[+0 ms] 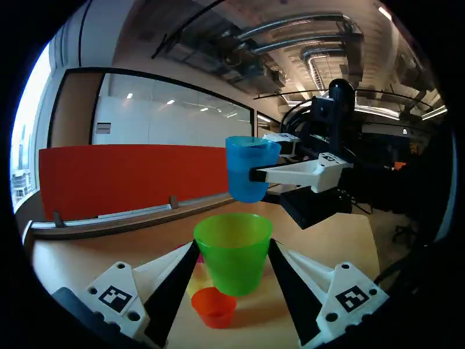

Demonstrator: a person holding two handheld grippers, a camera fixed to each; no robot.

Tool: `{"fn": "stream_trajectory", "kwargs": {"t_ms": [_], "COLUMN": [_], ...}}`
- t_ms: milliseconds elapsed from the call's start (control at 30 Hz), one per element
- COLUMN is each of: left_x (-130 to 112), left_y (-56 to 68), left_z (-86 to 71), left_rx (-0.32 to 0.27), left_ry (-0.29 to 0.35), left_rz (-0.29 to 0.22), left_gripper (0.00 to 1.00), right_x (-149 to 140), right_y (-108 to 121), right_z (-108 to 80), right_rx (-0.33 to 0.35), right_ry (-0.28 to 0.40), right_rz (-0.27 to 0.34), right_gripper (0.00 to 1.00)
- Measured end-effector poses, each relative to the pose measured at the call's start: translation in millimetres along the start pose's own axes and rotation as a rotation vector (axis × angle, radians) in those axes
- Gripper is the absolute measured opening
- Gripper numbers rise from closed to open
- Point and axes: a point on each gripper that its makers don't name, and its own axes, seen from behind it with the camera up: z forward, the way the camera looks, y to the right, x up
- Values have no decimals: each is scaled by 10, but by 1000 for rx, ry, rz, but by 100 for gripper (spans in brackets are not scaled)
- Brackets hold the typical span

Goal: Pour water

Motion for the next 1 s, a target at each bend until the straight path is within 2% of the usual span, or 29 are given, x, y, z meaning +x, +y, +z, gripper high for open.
{"fn": "stream_trajectory", "kwargs": {"t_ms": [400, 1000], "left_x": [1, -51], "left_y": [13, 36], "left_z": [8, 29], "left_rx": [-13, -19], "left_ry": [7, -8], "left_rz": [-1, 32], "left_gripper": [85, 85], "right_x": [46, 104], "right_y": [-8, 44], "right_z": [108, 181], "right_rx": [13, 25], "right_ry": [-15, -32], "right_rz": [-130, -271], "right_gripper": [88, 88]}}
